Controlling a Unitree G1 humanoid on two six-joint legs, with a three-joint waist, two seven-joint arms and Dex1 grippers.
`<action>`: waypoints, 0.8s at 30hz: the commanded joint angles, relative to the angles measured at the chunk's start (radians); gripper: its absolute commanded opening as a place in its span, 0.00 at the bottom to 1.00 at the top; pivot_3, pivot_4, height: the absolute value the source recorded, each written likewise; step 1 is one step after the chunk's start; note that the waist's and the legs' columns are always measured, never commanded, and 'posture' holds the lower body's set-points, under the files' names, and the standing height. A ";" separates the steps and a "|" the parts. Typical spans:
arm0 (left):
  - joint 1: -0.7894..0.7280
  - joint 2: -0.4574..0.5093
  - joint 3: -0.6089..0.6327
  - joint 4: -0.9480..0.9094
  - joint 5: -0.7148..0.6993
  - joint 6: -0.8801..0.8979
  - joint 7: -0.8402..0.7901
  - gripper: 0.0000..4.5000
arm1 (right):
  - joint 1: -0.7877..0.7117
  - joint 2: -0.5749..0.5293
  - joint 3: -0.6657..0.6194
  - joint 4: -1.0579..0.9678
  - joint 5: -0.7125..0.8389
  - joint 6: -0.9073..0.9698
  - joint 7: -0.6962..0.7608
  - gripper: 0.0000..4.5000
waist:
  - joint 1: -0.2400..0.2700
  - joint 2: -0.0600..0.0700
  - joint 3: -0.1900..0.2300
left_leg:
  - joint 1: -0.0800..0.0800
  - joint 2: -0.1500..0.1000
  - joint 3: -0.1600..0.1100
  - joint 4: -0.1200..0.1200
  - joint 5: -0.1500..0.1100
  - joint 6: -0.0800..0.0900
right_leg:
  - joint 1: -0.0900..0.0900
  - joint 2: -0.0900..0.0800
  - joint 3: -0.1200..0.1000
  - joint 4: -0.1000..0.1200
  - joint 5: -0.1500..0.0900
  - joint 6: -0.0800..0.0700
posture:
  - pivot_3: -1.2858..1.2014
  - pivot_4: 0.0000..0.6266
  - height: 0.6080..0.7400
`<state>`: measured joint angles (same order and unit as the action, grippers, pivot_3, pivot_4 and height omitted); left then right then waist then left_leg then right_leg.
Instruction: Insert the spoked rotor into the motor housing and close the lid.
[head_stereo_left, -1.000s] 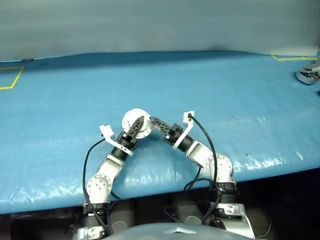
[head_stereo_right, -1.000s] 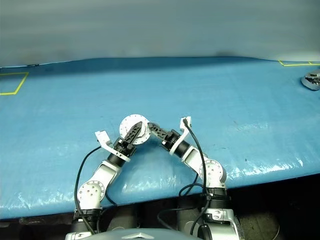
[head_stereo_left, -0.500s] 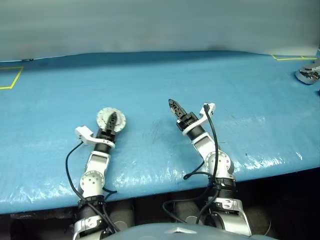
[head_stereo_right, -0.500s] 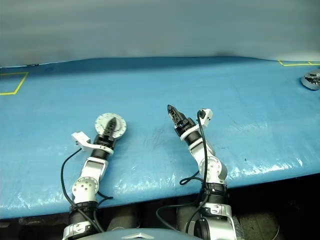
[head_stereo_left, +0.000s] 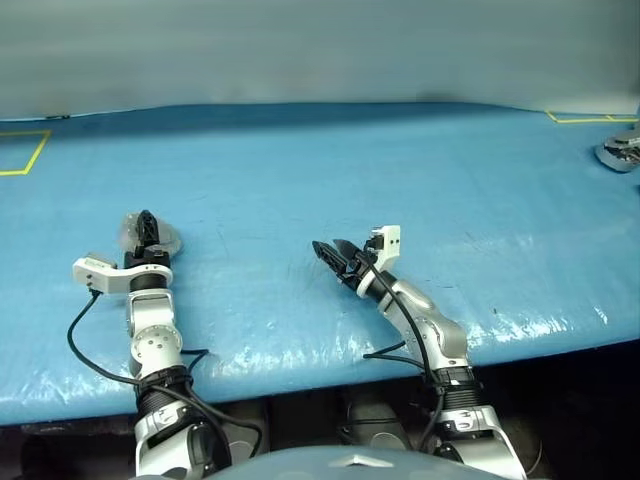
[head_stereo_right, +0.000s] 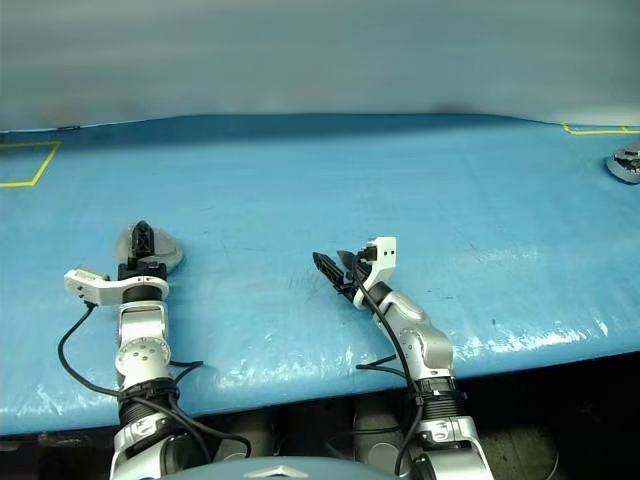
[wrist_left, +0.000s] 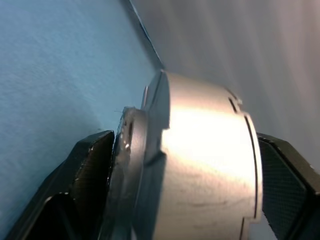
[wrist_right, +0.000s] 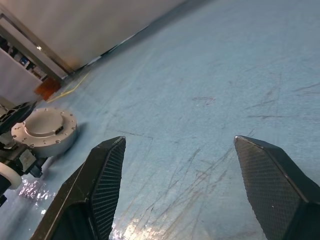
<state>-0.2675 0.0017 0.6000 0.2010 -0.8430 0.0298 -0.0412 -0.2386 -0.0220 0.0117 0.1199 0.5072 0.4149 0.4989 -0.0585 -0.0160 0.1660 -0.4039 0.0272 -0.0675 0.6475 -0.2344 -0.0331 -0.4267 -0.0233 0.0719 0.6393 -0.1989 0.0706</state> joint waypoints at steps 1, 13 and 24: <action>-0.010 0.019 0.000 -0.026 0.095 -0.068 0.075 0.99 | -0.010 0.004 0.000 -0.006 -0.011 -0.023 0.011 0.81 | 0.000 0.000 0.000 | 0.000 0.000 0.000 0.000 0.000 0.000 | 0.000 0.000 0.000 0.000 0.000 0.000 | 0.52 0.24 1.00; 0.022 0.079 0.067 -0.182 0.143 -0.181 0.131 0.99 | -0.043 -0.002 0.021 0.033 -0.063 -0.025 0.040 0.81 | -0.001 -0.001 0.000 | 0.003 0.000 0.000 0.000 0.000 0.000 | 0.002 0.000 0.000 0.001 0.000 0.000 | 0.52 0.24 1.00; 0.082 0.087 -0.144 -0.322 0.134 -0.010 0.018 0.99 | -0.054 -0.031 0.009 0.090 -0.176 -0.313 0.068 0.81 | 0.006 -0.002 0.000 | 0.004 -0.001 0.001 0.000 0.000 -0.001 | 0.004 -0.001 0.001 0.001 0.001 0.000 | 0.52 0.24 1.00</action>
<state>-0.1964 0.0845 0.4849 -0.0603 -0.6887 -0.0405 -0.0331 -0.2751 -0.0449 0.0404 0.2130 0.3363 0.1443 0.5610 -0.0522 -0.0177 0.1658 -0.3993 0.0266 -0.0663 0.6478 -0.2341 -0.0337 -0.4228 -0.0240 0.0728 0.6403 -0.1984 0.0711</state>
